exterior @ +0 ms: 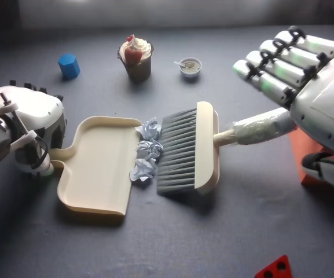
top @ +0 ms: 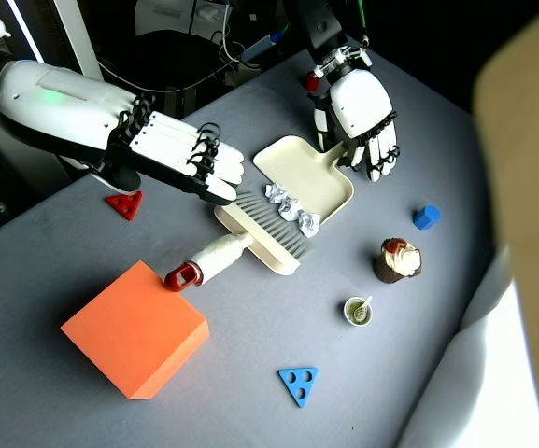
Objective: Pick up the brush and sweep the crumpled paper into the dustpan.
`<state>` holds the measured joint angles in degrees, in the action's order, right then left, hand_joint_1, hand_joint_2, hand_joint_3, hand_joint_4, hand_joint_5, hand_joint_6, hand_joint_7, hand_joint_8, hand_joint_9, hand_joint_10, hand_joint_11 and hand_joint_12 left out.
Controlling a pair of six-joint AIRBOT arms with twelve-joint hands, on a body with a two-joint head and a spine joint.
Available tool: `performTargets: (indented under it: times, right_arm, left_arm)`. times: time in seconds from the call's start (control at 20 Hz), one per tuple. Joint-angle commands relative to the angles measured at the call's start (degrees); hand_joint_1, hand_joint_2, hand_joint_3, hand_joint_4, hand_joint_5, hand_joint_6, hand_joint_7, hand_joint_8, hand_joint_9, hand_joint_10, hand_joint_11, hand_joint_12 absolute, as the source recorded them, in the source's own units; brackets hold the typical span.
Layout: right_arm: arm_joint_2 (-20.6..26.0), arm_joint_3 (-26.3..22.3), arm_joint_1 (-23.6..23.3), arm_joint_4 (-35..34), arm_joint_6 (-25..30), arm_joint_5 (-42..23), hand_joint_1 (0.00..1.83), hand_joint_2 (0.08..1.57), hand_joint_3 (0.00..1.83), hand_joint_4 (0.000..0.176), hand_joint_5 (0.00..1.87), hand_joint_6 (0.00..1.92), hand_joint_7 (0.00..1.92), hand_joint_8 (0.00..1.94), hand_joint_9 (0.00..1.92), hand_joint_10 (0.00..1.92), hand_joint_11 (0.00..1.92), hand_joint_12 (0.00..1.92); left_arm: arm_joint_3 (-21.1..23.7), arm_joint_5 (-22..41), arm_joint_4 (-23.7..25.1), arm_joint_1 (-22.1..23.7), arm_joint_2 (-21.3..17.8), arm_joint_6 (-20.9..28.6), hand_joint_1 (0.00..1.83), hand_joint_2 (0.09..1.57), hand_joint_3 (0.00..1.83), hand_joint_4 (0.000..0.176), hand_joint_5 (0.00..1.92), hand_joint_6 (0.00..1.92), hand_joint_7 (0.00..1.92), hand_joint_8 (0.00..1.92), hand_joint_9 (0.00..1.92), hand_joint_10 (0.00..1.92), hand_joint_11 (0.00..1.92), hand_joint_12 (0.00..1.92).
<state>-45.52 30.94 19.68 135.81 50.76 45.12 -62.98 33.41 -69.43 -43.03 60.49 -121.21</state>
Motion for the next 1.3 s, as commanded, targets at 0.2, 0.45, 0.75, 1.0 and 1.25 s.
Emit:
performTargets:
  times: [0.2, 0.45, 0.75, 1.0, 1.25]
  right_arm:
    - [-6.0, 1.5, 3.1, 2.9, -5.2, 10.9, 1.11, 0.9, 0.0, 0.0, 0.03, 0.0, 0.05, 0.0, 0.09, 0.0, 0.19, 0.02]
    - [-13.6, 6.1, 4.4, 3.4, -9.5, 19.2, 1.08, 0.94, 0.01, 0.0, 0.03, 0.0, 0.05, 0.0, 0.09, 0.0, 0.2, 0.02]
    - [-20.3, 10.7, 6.0, 4.0, -11.9, 23.9, 1.07, 0.96, 0.01, 0.0, 0.02, 0.0, 0.05, 0.0, 0.08, 0.0, 0.18, 0.01]
    - [-23.8, 13.5, 6.8, 6.0, -12.1, 25.2, 1.06, 0.96, 0.0, 0.0, 0.02, 0.01, 0.05, 0.01, 0.09, 0.0, 0.2, 0.02]
    - [-26.1, 15.2, 7.7, 6.3, -12.2, 25.3, 1.06, 0.96, 0.0, 0.0, 0.03, 0.01, 0.04, 0.0, 0.09, 0.0, 0.2, 0.01]
  left_arm:
    - [-0.9, 0.3, 2.1, 2.0, 0.0, -0.4, 1.13, 1.05, 0.0, 0.0, 1.12, 0.74, 0.52, 0.0, 0.44, 0.0, 0.38, 0.19]
    - [-2.8, -2.1, 2.4, 3.9, 0.2, -0.6, 1.14, 1.06, 0.0, 0.0, 1.12, 0.75, 0.51, 0.0, 0.42, 0.0, 0.34, 0.2]
    - [-5.2, -3.9, 4.4, 6.0, -0.2, -0.4, 1.12, 1.06, 0.0, 0.0, 1.11, 0.77, 0.49, 0.0, 0.39, 0.0, 0.32, 0.21]
    - [-6.4, -4.9, 5.0, 7.8, 0.1, -1.3, 1.12, 1.06, 0.0, 0.0, 1.11, 0.76, 0.5, 0.0, 0.41, 0.0, 0.33, 0.23]
    - [-7.3, -4.9, 5.0, 8.7, 1.3, -1.5, 1.1, 1.07, 0.0, 0.024, 1.08, 0.81, 0.49, 0.01, 0.39, 0.0, 0.3, 0.24]
